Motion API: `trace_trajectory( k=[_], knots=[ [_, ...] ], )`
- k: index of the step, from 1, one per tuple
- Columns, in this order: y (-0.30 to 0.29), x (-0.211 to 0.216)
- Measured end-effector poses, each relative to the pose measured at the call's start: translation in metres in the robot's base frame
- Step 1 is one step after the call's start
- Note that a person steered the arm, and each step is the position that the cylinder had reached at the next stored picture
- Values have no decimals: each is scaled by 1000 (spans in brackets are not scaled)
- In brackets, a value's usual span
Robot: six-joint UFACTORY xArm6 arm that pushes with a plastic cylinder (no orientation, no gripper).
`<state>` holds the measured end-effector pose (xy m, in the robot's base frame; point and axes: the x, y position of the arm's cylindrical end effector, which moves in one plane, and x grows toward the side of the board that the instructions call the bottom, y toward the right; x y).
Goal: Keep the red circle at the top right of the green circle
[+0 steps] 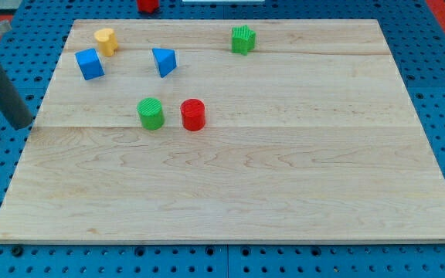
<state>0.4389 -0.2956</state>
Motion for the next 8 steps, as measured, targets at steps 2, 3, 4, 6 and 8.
trace_trajectory(
  k=[2,3,4,6,8],
  knots=[
    [49,48],
    [46,52],
    [33,52],
    [20,52],
    [13,61]
  ],
)
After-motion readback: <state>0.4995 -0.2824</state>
